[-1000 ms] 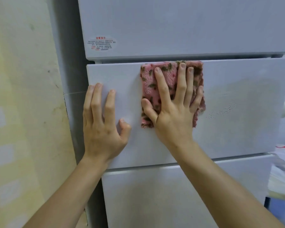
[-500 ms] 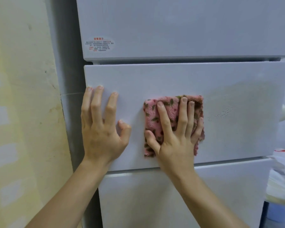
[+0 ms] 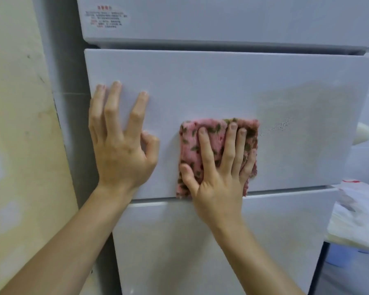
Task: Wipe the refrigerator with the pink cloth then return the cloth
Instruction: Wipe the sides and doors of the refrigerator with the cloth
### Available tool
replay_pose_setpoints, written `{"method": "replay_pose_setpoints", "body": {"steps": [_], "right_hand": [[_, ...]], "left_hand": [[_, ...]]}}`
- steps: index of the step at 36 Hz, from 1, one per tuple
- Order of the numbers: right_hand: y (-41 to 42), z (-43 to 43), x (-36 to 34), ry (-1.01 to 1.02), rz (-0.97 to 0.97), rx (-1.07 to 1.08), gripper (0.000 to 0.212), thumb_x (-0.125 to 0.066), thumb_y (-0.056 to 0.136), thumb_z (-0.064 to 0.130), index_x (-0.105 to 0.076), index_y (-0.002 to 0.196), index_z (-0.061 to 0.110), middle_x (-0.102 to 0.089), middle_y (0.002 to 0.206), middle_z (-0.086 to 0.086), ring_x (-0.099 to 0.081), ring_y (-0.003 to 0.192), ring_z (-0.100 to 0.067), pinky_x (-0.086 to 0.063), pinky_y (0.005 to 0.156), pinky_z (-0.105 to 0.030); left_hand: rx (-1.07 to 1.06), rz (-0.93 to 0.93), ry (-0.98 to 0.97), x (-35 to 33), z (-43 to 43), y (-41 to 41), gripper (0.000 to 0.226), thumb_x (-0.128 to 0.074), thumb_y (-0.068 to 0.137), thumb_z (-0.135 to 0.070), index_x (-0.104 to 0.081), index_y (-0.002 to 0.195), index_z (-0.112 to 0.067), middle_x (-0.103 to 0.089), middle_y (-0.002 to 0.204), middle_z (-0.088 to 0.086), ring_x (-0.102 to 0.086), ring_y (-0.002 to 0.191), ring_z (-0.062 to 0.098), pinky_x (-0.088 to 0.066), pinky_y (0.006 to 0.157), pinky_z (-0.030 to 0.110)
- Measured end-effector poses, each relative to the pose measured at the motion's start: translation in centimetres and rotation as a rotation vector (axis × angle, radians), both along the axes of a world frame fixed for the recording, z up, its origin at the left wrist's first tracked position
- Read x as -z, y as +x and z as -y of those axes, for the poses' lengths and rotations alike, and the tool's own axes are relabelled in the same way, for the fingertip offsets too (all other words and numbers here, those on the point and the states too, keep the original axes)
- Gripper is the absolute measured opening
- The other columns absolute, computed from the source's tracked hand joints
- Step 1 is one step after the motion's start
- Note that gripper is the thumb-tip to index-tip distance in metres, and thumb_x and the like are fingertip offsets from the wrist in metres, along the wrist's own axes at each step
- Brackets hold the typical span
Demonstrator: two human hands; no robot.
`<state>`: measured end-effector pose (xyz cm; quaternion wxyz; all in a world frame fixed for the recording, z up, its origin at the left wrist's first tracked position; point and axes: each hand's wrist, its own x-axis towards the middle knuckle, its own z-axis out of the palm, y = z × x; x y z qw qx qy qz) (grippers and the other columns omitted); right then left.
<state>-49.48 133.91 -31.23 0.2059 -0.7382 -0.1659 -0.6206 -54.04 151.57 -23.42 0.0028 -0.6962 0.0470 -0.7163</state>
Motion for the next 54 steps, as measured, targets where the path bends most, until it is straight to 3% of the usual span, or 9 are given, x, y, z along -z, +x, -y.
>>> {"method": "replay_pose_setpoints", "body": {"steps": [6, 16, 26, 36, 43, 50, 54], "right_hand": [[0.3, 0.1, 0.3, -0.004, 0.012, 0.013, 0.068, -0.045, 0.103, 0.065, -0.028, 0.163, 0.037, -0.017, 0.172, -0.018, -0.017, 0.161, -0.038, -0.015, 0.127, -0.064], [0.0, -1.1, -9.7, 0.082, 0.102, 0.025, 0.066, -0.05, 0.099, 0.062, -0.044, 0.159, 0.034, -0.029, 0.169, -0.019, -0.023, 0.16, -0.035, -0.018, 0.127, -0.058], [-0.4, -2.1, -6.5, 0.137, 0.082, 0.02, 0.061, -0.043, 0.106, 0.06, -0.038, 0.16, 0.032, -0.03, 0.169, -0.019, -0.024, 0.159, -0.035, -0.02, 0.127, -0.059], [-0.6, -1.0, 1.7, -0.012, -0.022, -0.041, 0.062, -0.046, 0.106, 0.06, -0.037, 0.161, 0.034, -0.021, 0.171, -0.019, -0.017, 0.161, -0.037, -0.019, 0.126, -0.065], [-0.5, -0.7, -4.6, -0.018, 0.035, -0.025, 0.068, -0.05, 0.101, 0.067, -0.038, 0.161, 0.037, -0.021, 0.171, -0.019, -0.017, 0.161, -0.037, -0.016, 0.126, -0.065], [-0.5, -1.4, -11.8, 0.038, 0.081, -0.031, 0.082, -0.052, 0.097, 0.071, -0.038, 0.162, 0.023, -0.018, 0.168, -0.033, -0.014, 0.159, -0.047, -0.005, 0.131, -0.057], [-0.2, -1.3, -11.6, 0.072, 0.119, -0.05, 0.076, -0.055, 0.097, 0.069, -0.045, 0.159, 0.025, -0.023, 0.168, -0.029, -0.018, 0.16, -0.043, -0.013, 0.129, -0.06]], "left_hand": [[-0.007, -0.003, -0.021, 0.1, 0.5, 0.2, 0.059, -0.054, 0.089, -0.006, -0.057, 0.148, -0.007, -0.044, 0.156, 0.03, -0.032, 0.149, 0.054, -0.027, 0.122, 0.066], [-0.009, 0.007, -0.03, 0.3, 0.9, 0.5, 0.062, -0.059, 0.087, -0.004, -0.056, 0.149, -0.009, -0.042, 0.156, 0.032, -0.029, 0.15, 0.055, -0.021, 0.126, 0.063], [0.009, 0.018, -0.03, 0.2, 1.0, 0.6, 0.064, -0.059, 0.086, -0.003, -0.055, 0.149, -0.008, -0.041, 0.156, 0.033, -0.03, 0.149, 0.057, -0.022, 0.125, 0.065], [0.033, -0.012, -0.026, 0.4, 0.9, 0.6, 0.062, -0.054, 0.088, -0.003, -0.056, 0.15, -0.009, -0.04, 0.157, 0.032, -0.028, 0.15, 0.055, -0.026, 0.121, 0.068], [0.034, -0.04, -0.03, 0.2, 0.8, 0.2, 0.06, -0.053, 0.091, -0.007, -0.055, 0.15, -0.008, -0.039, 0.157, 0.032, -0.025, 0.151, 0.054, -0.025, 0.121, 0.069], [0.001, -0.035, 0.0, -0.3, 1.4, 0.2, 0.06, -0.053, 0.089, -0.007, -0.056, 0.148, -0.008, -0.045, 0.159, 0.023, -0.03, 0.151, 0.049, -0.025, 0.123, 0.067], [0.023, -0.011, -0.013, -0.6, 1.9, 0.4, 0.06, -0.052, 0.087, -0.004, -0.056, 0.146, -0.006, -0.046, 0.158, 0.023, -0.03, 0.15, 0.048, -0.029, 0.119, 0.067]]}}
